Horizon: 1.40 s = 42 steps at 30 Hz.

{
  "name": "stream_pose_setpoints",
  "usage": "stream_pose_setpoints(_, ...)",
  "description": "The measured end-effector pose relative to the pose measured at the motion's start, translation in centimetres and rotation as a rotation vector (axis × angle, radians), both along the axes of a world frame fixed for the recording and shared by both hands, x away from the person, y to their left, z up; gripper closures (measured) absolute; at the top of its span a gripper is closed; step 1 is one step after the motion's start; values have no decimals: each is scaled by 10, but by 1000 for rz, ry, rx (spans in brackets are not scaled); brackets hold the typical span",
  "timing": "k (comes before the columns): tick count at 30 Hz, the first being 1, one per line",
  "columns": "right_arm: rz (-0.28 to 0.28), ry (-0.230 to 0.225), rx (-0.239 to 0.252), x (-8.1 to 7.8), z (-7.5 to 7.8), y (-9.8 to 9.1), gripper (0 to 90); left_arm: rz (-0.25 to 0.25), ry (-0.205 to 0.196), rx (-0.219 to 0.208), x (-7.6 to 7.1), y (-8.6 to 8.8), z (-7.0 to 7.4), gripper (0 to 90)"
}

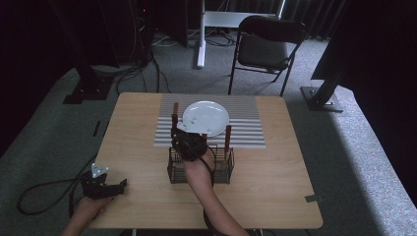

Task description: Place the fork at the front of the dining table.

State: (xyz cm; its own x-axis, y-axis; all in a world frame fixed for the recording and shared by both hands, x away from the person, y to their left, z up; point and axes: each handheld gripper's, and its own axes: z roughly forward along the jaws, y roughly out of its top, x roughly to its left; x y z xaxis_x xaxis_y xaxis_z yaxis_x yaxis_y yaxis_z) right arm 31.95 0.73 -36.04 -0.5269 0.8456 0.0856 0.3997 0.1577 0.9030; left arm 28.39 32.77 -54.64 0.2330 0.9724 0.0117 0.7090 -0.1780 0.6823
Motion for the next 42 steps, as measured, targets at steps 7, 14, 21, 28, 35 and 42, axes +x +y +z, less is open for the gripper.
stream_pose_setpoints(7, 16, -49, -4, 3, 24, 1, 764, 1, -1, -1, 0, 0, 0, 0)
stream_pose_setpoints(14, 16, -72, 9, 13, 43, 2, 764, 1, -1, -1, 0, 0, 0, 0)
stream_pose_setpoints(21, 7, -58, 21, 29, 45, 3, 764, 1, 0, 0, 0, 0, 0, 0)
stream_pose_setpoints(28, -13, -53, 17, 48, 46, 0, 764, -1, 1, 1, 0, 0, 0, 0)
stream_pose_setpoints(35, -40, -42, 20, 63, 45, -13, 764, -1, 1, 1, 0, 0, 0, 0)
stream_pose_setpoints(42, -91, -31, 22, 73, 43, -38, 764, -1, 1, 1, 0, 0, 0, 0)
